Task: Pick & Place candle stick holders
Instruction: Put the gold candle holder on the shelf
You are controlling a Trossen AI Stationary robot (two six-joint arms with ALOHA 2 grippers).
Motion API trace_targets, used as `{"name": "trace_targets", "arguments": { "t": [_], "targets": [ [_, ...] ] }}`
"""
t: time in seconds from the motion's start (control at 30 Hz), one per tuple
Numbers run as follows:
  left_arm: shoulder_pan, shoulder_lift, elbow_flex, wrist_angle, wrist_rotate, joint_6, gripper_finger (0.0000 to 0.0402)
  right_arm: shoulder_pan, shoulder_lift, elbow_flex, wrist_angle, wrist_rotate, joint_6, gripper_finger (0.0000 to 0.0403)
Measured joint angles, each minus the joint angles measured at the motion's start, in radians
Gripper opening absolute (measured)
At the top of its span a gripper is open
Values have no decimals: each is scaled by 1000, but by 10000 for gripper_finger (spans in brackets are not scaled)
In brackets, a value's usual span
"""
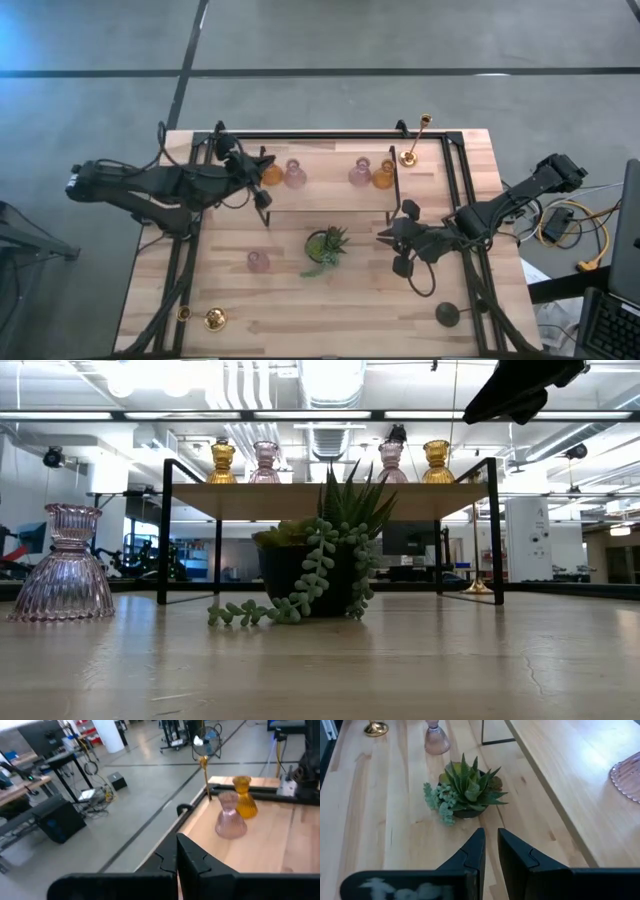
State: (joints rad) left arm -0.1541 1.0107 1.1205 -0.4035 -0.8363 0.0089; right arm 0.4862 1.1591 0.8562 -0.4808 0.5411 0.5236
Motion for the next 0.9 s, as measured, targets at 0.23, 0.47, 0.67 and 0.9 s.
{"name": "trace_targets", "arguments": {
  "t": [0.23, 0.47, 0.67, 0.9],
  "targets": [
    [-93, -100, -93, -88, -10, -123, 0, 0, -3, 0, -10, -68, 0, 43],
    [-206, -191, -191, -96, -66, -216, 0, 4, -72, 0, -55, -146, 79, 43],
    [-280, -241, -261, -141, -108, -310, 0, 28, -166, 0, -105, -150, 160, 43],
    [-330, -289, -310, -221, -190, -428, 0, 38, -247, 0, -143, -82, 168, 43]
  ]
}}
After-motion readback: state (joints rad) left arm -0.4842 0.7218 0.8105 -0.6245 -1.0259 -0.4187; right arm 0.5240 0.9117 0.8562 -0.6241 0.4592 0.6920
